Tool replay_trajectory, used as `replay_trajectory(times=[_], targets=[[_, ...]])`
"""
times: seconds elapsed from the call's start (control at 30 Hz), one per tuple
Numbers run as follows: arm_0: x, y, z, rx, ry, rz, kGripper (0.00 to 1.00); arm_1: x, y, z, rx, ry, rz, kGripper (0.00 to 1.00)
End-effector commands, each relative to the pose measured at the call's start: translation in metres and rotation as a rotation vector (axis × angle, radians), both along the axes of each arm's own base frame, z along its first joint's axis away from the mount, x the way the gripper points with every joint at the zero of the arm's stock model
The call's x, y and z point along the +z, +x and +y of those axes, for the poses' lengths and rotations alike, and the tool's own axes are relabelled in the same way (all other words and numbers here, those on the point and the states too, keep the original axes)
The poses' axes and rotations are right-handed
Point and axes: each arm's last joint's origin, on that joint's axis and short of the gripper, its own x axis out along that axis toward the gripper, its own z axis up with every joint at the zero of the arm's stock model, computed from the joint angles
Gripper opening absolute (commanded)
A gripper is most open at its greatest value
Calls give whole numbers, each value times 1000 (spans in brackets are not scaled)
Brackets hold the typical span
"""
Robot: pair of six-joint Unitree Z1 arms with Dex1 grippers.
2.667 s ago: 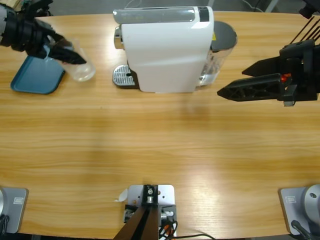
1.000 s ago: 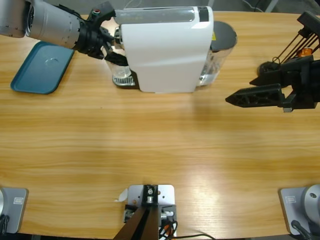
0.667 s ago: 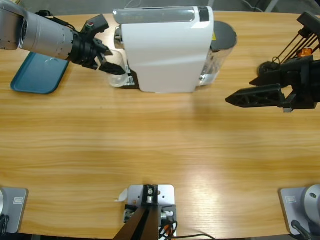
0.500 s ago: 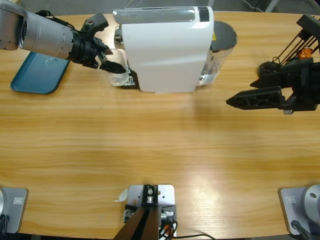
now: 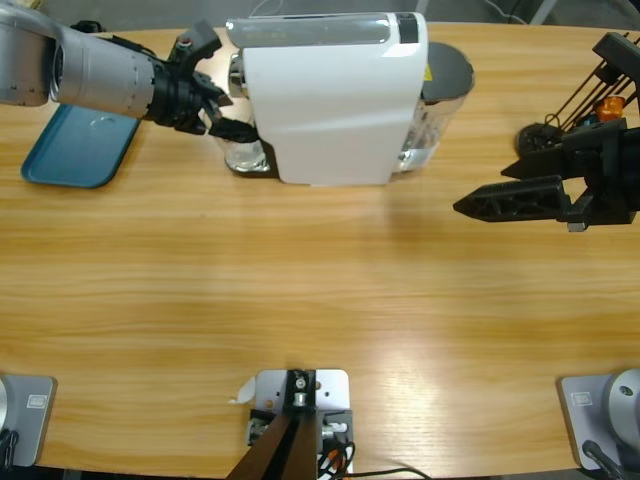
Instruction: Pour coffee
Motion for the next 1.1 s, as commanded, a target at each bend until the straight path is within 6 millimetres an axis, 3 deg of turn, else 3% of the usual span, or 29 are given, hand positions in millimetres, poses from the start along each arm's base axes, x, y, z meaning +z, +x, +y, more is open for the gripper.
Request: replay_trajectory(times=[0.03,0.2,0.3,0.33,0.4,0.7,1.1], targets=[[-28,1,-6,-8,16,49,536,-5,-8,-6,10,-1,24,1000],[-31,2,-6,-5,12,56,541,-4,-8,-7,10,0,21,1000],[-30,-1,-5,-7,1,69,754,-4,-8,-6,10,1,20,1000],[-30,-3,-4,-10,-2,70,908,-3,-8,-6,10,2,18,1000],[-29,-5,-3,-11,-2,70,987,-3,-8,-6,10,3,17,1000],[-20,-9,1,-3,-11,53,987,0,-11,-8,11,6,12,1000],[11,-32,26,25,-58,-4,987,6,-17,-10,18,9,0,1000]])
